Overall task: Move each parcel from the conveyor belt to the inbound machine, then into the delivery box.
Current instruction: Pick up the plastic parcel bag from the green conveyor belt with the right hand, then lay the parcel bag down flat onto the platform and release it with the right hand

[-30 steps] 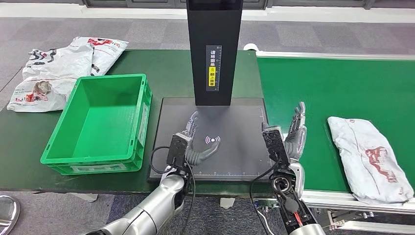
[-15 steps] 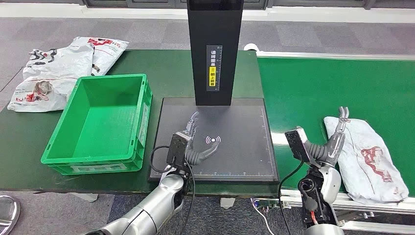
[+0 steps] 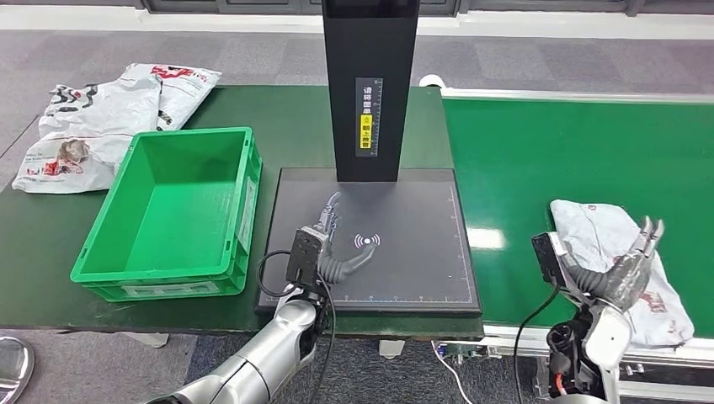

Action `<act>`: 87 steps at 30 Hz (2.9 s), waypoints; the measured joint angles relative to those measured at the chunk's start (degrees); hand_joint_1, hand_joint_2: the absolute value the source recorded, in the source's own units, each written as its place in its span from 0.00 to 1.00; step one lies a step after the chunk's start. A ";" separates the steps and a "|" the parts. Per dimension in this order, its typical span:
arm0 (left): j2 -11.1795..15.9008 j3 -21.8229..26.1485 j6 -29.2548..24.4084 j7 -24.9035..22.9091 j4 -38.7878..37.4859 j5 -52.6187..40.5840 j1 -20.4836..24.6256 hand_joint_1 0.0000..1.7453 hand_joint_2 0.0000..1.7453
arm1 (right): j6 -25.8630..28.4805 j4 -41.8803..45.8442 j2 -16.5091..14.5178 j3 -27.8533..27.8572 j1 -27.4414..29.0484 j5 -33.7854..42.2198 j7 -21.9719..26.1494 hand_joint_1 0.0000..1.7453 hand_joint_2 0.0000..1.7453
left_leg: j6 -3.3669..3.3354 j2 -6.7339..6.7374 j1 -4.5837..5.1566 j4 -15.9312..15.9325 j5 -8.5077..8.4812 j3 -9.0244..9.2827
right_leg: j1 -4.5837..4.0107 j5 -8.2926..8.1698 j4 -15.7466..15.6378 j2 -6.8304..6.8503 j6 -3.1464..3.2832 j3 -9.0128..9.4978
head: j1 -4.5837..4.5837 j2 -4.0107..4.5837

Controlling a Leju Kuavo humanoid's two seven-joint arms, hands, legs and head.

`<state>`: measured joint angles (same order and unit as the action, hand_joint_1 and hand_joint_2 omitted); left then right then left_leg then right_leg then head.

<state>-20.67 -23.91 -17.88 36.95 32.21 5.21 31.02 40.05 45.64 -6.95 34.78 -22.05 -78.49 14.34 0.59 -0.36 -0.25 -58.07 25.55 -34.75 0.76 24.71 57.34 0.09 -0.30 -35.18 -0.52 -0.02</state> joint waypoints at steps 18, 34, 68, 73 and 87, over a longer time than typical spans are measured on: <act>-0.01 0.00 0.16 0.62 -0.28 -0.50 0.00 0.00 1.00 | -0.05 -19.18 9.47 0.62 -0.30 -11.14 -29.51 0.00 1.00 | -0.08 0.00 0.06 0.00 0.05 -0.02 | 0.06 0.02 0.00 0.00 -0.05 0.01 | 0.00 0.00; 0.20 0.27 0.17 1.08 -0.28 -1.07 0.01 0.00 1.00 | -8.15 -27.12 11.09 -5.59 -1.15 -11.09 -35.12 0.46 1.00 | -0.09 0.00 0.05 0.00 0.05 -0.02 | 0.05 0.03 0.00 0.01 -0.05 0.01 | 0.00 0.01; 3.45 2.73 -3.60 0.75 1.48 -5.00 -0.25 0.00 1.00 | -0.84 -24.46 6.13 -3.66 -5.14 19.99 9.11 1.00 1.00 | -0.30 0.03 -0.04 -0.09 0.17 0.47 | -0.03 0.12 -0.11 -0.05 -0.37 0.69 | -0.01 0.00; 4.07 3.87 -3.95 0.62 2.12 -5.80 -0.29 0.00 1.00 | -0.75 -21.68 4.82 -3.69 -5.18 23.57 10.70 1.00 1.00 | -0.30 -0.03 -0.02 -0.09 0.18 0.41 | 0.01 0.13 -0.11 0.01 -0.37 0.66 | 0.00 0.01; 5.14 7.63 -5.67 0.59 2.99 -11.34 1.25 0.00 1.00 | -3.37 1.38 -0.31 -33.32 2.40 36.29 6.86 1.00 1.00 | -0.27 0.13 -0.03 -0.07 0.16 0.39 | 0.00 0.13 -0.08 -0.18 -0.36 0.49 | -0.02 0.01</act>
<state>-15.52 -16.28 -23.56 37.54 35.21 -6.13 32.27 36.68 47.01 -7.26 1.46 -19.65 -42.21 21.20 0.32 -0.24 -0.28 -58.14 25.71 -34.36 0.76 24.84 57.26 -0.09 -0.65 -34.69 -0.54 -0.01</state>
